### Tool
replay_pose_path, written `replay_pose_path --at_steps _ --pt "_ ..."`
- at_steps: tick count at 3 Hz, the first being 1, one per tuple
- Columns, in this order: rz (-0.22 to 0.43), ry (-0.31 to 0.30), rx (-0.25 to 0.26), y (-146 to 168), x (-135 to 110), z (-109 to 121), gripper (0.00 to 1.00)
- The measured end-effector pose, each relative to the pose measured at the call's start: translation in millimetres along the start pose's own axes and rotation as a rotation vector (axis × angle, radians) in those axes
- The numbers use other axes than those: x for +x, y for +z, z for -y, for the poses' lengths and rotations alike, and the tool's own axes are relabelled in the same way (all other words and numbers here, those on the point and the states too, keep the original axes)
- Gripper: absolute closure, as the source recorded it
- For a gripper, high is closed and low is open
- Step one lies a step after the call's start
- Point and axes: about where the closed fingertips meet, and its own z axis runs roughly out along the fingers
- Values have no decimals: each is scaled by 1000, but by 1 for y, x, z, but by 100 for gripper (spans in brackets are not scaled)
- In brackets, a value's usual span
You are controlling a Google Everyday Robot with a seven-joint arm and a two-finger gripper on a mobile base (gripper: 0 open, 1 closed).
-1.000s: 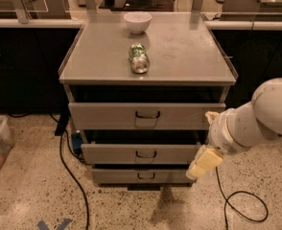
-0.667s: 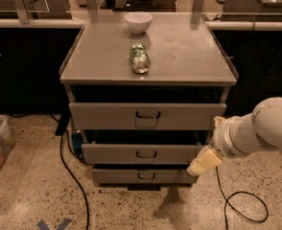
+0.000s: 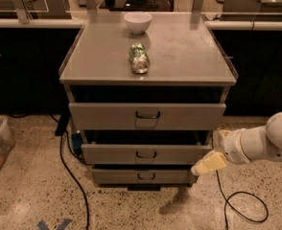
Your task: Open middle drawer
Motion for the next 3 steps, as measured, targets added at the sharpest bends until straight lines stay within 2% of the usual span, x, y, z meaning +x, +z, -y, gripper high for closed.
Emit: replay_pose_path --at_steps 1,2,3 --pt "113 -51 -209 36 -15 1 0" --pt "141 -107 -266 44 -9 8 0" --pt "141 -108 -266 44 -9 8 0"
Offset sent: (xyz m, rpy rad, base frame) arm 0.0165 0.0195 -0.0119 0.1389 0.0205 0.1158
